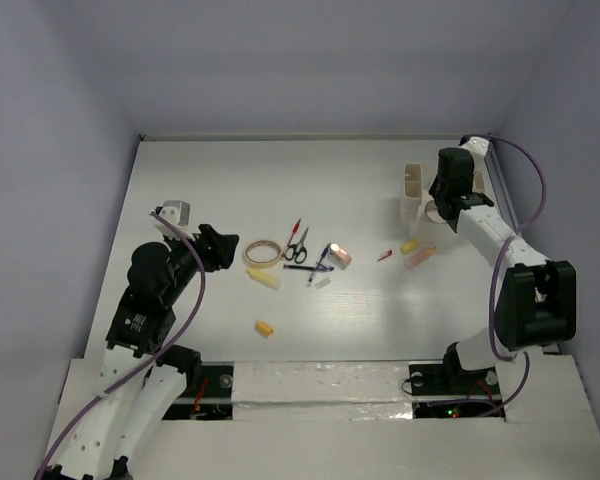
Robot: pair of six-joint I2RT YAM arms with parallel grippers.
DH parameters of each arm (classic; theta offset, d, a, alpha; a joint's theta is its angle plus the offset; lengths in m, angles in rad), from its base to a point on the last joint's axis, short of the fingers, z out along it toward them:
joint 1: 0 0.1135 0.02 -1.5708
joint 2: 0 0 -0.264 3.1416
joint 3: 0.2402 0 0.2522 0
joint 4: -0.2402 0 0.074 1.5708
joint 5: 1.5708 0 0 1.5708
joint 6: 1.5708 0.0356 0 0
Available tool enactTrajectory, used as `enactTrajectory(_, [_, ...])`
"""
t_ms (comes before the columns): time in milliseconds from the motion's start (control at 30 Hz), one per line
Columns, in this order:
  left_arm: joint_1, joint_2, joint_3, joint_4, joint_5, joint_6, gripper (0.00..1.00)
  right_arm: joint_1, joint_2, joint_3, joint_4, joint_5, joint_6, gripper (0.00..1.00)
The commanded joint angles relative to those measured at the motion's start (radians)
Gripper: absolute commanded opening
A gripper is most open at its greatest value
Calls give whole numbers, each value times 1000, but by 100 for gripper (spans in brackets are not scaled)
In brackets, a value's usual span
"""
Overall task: Sort the stationery into containers
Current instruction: Place the stationery in the storage box, then pick up the stationery from the center of the board.
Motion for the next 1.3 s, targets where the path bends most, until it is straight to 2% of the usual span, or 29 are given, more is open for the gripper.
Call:
enactTrajectory(0, [5,6,-5,47,18,1,57,-2,-5,10,-6,37,-4,1])
enactTrajectory(67, [5,4,-5,46,17,3,57,-11,12,10,-9,42,-7,4])
enactTrajectory(100, [5,4,-5,46,15,1,57,-11,20,11,-13,47,-8,12])
enactTrajectory(167, [5,3,-5,44,12,1,57,-11,26,21,-22,59,-19,18])
enactTrajectory(233, [5,4,-5,44,12,1,57,-11,17,24,-17,74,-30,33])
enactTrajectory(267, [5,4,-5,46,12,1,57,-11,10,25,-16,74,-39,34])
enactTrajectory(300, [5,3,-5,46,12,1,57,-11,1,28,-17,77,-40,40])
enactTrajectory(400, [5,3,-5,46,11,1,57,-11,-26,36,-23,53,-48,50])
enactTrajectory(467, [5,3,-3,44,11,1,57,-11,-46,42,-29,25,-48,51])
enactTrajectory(567, [5,6,-3,44,11,1,57,12,-111,18,16,-186,-50,48])
enactTrajectory(600, [5,7,-3,44,12,1,57,67,-117,27,24,-267,-42,48])
enactTrajectory(667, [5,7,-3,46,14,1,57,157,-94,54,23,-288,-56,48])
enactTrajectory(700, [5,7,-3,46,14,1,57,252,-74,74,9,-305,-78,48])
enactTrajectory(933, [14,3,-3,43,6,0,57,515,203,287,-31,-530,-112,44])
enactTrajectory(1067, [14,-7,-2,43,6,0,57,606,349,385,-92,-593,-177,44])
enactTrajectory(1267, [24,-17,0,40,0,0,57,664,553,591,-238,-618,-244,45])
